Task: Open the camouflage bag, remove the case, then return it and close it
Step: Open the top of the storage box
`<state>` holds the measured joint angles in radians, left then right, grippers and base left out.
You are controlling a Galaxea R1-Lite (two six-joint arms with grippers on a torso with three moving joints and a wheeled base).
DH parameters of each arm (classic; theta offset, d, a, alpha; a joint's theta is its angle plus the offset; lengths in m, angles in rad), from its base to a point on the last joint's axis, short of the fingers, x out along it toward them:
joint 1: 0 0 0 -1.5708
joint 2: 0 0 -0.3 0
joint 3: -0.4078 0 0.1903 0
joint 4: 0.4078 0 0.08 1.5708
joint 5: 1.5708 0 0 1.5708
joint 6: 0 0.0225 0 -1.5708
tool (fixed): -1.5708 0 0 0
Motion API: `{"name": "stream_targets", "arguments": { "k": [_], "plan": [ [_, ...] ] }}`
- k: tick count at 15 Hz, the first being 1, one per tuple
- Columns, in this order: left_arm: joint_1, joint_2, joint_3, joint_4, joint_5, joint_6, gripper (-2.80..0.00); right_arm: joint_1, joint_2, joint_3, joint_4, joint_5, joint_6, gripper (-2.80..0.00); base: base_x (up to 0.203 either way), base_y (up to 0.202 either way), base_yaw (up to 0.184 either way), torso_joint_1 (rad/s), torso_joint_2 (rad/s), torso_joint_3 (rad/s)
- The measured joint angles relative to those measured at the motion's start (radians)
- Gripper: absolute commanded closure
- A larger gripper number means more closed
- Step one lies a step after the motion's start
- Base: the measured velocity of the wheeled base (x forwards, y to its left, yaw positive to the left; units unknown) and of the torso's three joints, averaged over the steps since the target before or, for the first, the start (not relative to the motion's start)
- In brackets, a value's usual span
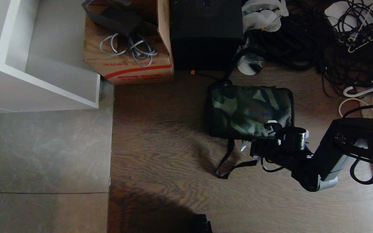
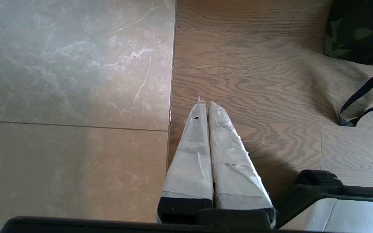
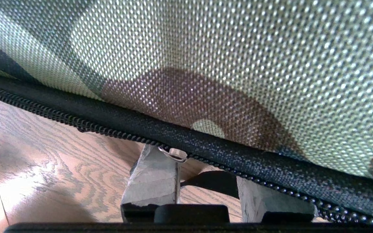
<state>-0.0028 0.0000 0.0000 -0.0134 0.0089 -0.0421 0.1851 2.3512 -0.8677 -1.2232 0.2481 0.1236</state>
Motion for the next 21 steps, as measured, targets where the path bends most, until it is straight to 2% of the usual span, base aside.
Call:
{"name": "stream_targets", "arguments": {
  "k": [4, 9, 13, 21],
  "plan": [
    [0.000, 0.000, 0.000, 0.000, 0.000, 0.000, 0.00, -0.003, -0.028, 0.039, 0.012, 0.036, 0.000, 0.00, 0.000, 0.000, 0.000, 0.000, 0.00, 0.000],
    [-0.001, 0.000, 0.000, 0.000, 0.000, 0.000, 0.00, -0.040, -0.105, 0.083, 0.110, 0.148, -0.002, 0.00, 0.000, 0.000, 0.000, 0.000, 0.00, 0.000],
    [0.000, 0.000, 0.000, 0.000, 0.000, 0.000, 0.00, -0.091, -0.153, 0.106, 0.131, 0.250, -0.015, 0.00, 0.000, 0.000, 0.000, 0.000, 0.00, 0.000],
    [0.000, 0.000, 0.000, 0.000, 0.000, 0.000, 0.00, -0.167, -0.191, 0.119, 0.215, 0.338, -0.055, 0.00, 0.000, 0.000, 0.000, 0.000, 0.00, 0.000]
  ]
}}
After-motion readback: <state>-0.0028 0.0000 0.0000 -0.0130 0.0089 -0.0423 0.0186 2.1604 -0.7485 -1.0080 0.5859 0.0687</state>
